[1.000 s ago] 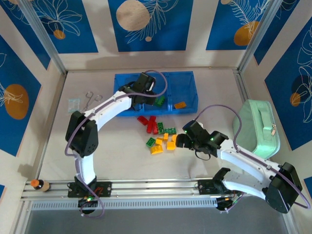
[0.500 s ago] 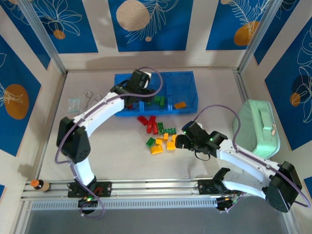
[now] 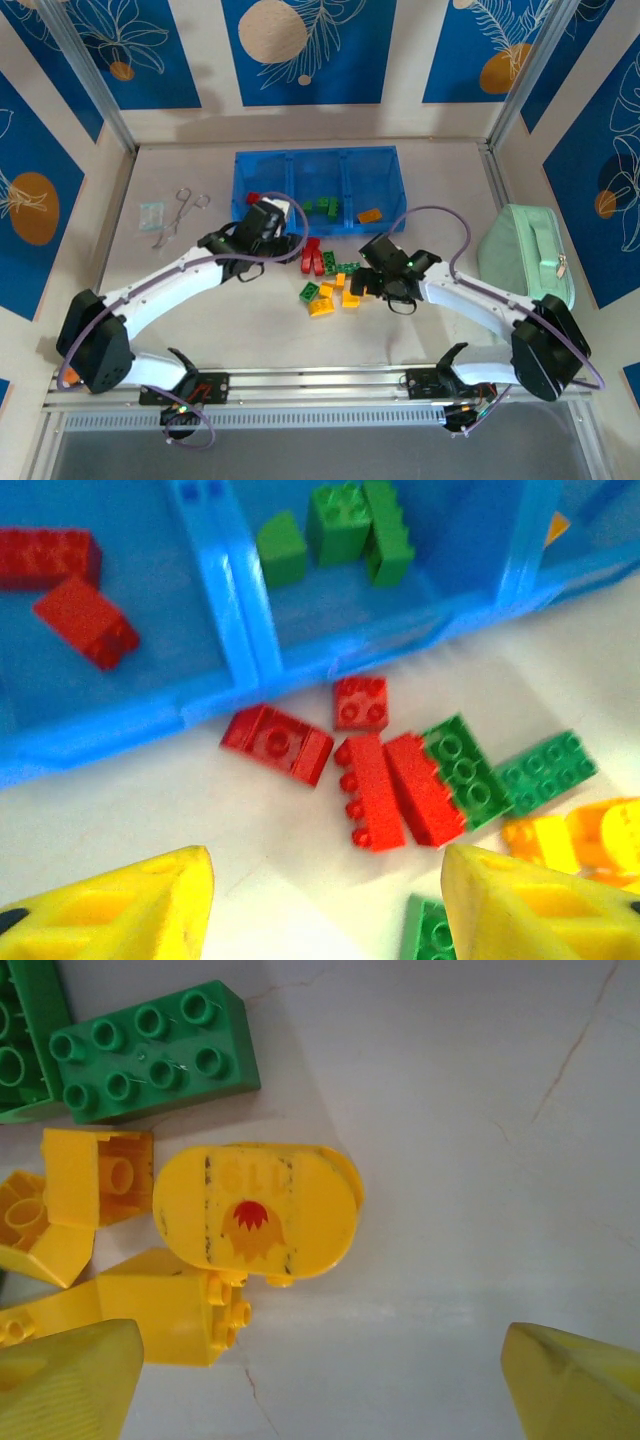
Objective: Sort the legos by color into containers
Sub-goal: Pick up the lego from the center of the table.
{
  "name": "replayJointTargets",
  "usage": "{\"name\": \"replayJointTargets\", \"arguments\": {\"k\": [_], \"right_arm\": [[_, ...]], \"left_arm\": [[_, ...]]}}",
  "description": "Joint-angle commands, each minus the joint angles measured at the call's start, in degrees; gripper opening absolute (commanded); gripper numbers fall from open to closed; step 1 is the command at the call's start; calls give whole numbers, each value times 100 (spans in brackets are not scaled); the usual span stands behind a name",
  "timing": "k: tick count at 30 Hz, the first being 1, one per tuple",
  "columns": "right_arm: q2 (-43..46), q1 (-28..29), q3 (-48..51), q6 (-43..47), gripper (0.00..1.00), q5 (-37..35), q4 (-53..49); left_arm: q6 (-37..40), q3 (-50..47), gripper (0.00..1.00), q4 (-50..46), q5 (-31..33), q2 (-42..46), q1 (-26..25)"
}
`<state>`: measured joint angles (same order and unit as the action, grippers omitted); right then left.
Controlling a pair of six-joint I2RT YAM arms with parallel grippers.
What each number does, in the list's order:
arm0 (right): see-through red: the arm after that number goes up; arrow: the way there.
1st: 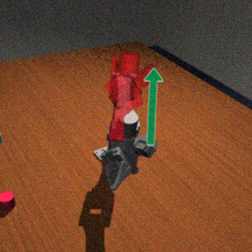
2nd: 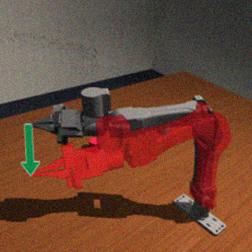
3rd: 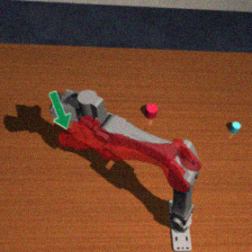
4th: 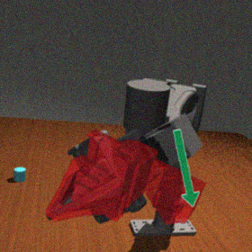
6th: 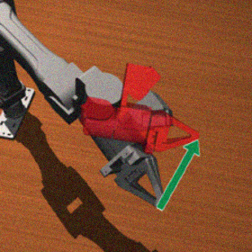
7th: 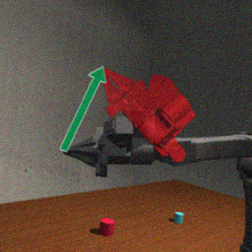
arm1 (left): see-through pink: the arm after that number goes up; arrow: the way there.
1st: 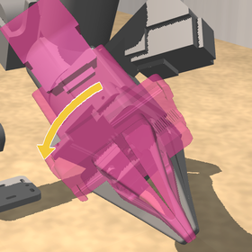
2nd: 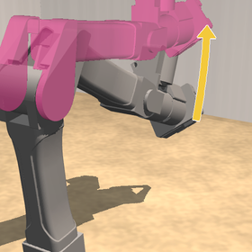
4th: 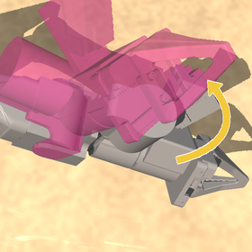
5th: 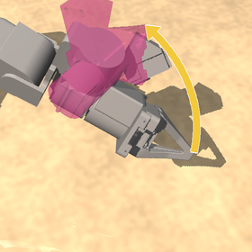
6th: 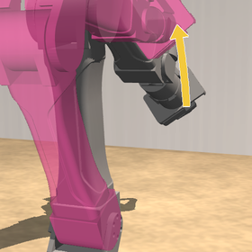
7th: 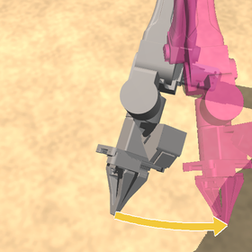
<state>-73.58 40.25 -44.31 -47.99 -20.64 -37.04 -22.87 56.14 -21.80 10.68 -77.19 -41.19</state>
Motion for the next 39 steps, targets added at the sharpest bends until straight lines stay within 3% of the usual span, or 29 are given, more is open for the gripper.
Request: {"name": "replayJointTargets", "arguments": {"k": [1,15,18,21,28,33,39], "right_arm": [[-274,-48,-251,56,94,189,52],[-1435,-185,-639,55,90,335,364],[-1560,-175,-616,4,87,262,370],[-1597,-160,-595,-6,78,229,384],[-1369,-114,-661,32,51,-36,97],[-983,-192,-957,226,50,-364,-383],[-556,-840,-1499,833,51,-238,-560]], "left_arm": [[-341,-382,62,127,110,438,-42],[-726,-1426,61,141,145,1170,-112],[-776,-1549,61,136,145,1256,-124],[-801,-1657,61,164,143,1294,-141],[-819,-1760,61,162,162,1311,-165],[-770,-1823,60,163,220,1331,-230],[-664,-1863,60,38,435,1310,-510]]}}
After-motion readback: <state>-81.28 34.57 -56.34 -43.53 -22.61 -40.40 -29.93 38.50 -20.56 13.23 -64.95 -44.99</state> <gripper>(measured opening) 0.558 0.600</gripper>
